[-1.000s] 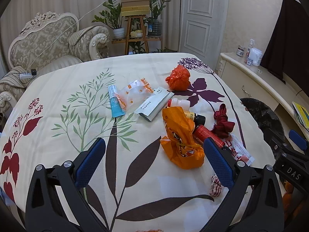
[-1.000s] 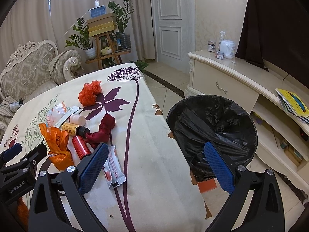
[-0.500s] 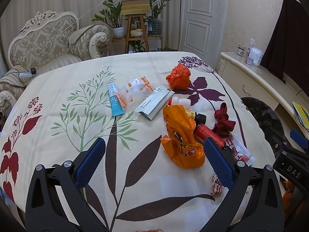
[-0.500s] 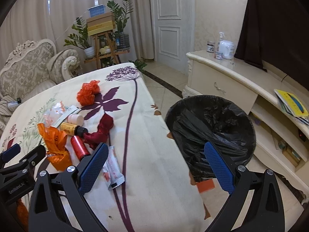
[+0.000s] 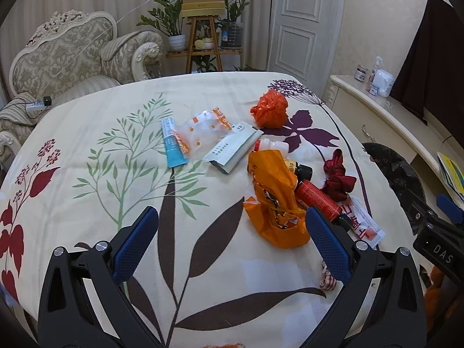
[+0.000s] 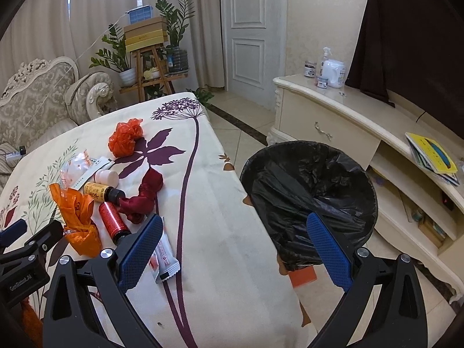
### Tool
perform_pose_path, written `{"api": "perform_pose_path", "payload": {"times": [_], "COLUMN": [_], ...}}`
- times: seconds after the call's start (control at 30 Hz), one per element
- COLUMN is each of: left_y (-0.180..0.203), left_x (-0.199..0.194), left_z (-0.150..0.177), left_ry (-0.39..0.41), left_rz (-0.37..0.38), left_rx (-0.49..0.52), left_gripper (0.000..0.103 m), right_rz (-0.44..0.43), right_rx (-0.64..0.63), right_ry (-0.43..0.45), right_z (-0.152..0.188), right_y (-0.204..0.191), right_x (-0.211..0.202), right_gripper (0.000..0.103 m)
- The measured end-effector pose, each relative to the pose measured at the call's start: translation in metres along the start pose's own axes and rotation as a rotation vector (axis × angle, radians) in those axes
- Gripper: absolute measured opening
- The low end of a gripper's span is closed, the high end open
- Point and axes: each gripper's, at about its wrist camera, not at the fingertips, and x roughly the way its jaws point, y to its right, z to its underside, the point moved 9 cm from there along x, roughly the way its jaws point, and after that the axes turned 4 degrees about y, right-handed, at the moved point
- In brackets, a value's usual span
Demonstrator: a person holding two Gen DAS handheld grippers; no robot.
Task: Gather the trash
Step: 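Move both tools toward the trash items on the bedspread, then grasp the orange plastic bag with left tool while right tool grasps white-red tube packet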
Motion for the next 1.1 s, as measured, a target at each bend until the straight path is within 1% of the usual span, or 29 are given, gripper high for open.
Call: {"api": "perform_pose_path", "payload": {"times": [0.03,0.07,0.1,0.17,0.37,0.43,0.5,0.53,0.57,0.6,0.63,0.7,0.73,0.77,0.83,0.97,1.03,1.07,1.1], "left_y": [0.002,0.003,0.005,0.007,0.015,0.018,0.022,0.024,0.026,0.028,0.031,0.034,0.036,0.036,0.039,0.04,0.039,0.036,0.034], "left_x": [0.001,0.002,0.004,0.007,0.014,0.016,0.019,0.022,0.023,0.025,0.026,0.027,0.028,0.028,0.029,0.029,0.029,0.029,0.029], "left_z": [0.0,0.0,0.001,0.001,-0.001,-0.002,-0.002,-0.002,-0.002,-0.001,-0.001,-0.002,-0.002,-0.003,-0.004,-0.004,-0.004,-0.004,-0.004], "left_ry": [-0.005,-0.011,-0.018,-0.033,-0.041,-0.045,-0.051,-0.059,-0.064,-0.069,-0.067,-0.063,-0.063,-0.063,-0.059,-0.059,-0.059,-0.059,-0.061], "left_rz": [0.005,0.01,0.01,0.004,0.007,0.013,0.036,0.047,0.055,0.07,0.082,0.097,0.097,0.094,0.092,0.087,0.075,0.068,0.066], "left_rx": [0.003,0.004,0.007,0.007,0.021,0.026,0.033,0.033,0.035,0.041,0.044,0.052,0.06,0.068,0.084,0.098,0.093,0.084,0.067], "left_gripper": [0.097,0.094,0.087,0.078,0.076,0.073,0.066,0.064,0.059,0.056,0.055,0.046,0.044,0.039,0.035,0.035,0.04,0.053,0.06], "right_rz": [-0.002,-0.005,-0.007,-0.007,-0.026,-0.027,-0.033,-0.033,-0.028,-0.025,-0.031,-0.042,-0.043,-0.045,-0.051,-0.061,-0.062,-0.063,-0.064], "right_rx": [0.001,0.002,0.0,0.001,0.003,0.002,0.003,0.003,0.004,0.006,0.01,0.015,0.012,0.008,0.003,-0.002,-0.003,-0.001,0.001], "right_ry": [-0.001,-0.001,-0.003,0.001,0.001,0.0,-0.006,-0.01,-0.014,-0.022,-0.031,-0.044,-0.047,-0.048,-0.051,-0.055,-0.059,-0.06,-0.062], "right_z": [0.0,0.001,0.001,0.001,0.001,0.002,0.003,0.003,0.004,0.005,0.006,0.008,0.009,0.009,0.01,0.011,0.012,0.012,0.012], "right_y": [0.0,0.0,-0.001,-0.001,-0.003,-0.003,-0.004,-0.005,-0.004,-0.004,-0.005,-0.005,-0.006,-0.008,-0.01,-0.015,-0.016,-0.016,-0.016], "right_x": [0.0,0.0,0.0,0.0,0.0,0.001,0.002,0.003,0.004,0.005,0.007,0.01,0.011,0.011,0.012,0.013,0.013,0.013,0.013], "right_gripper": [0.097,0.097,0.097,0.097,0.095,0.095,0.092,0.085,0.074,0.069,0.067,0.066,0.066,0.066,0.066,0.066,0.066,0.066,0.066]}}
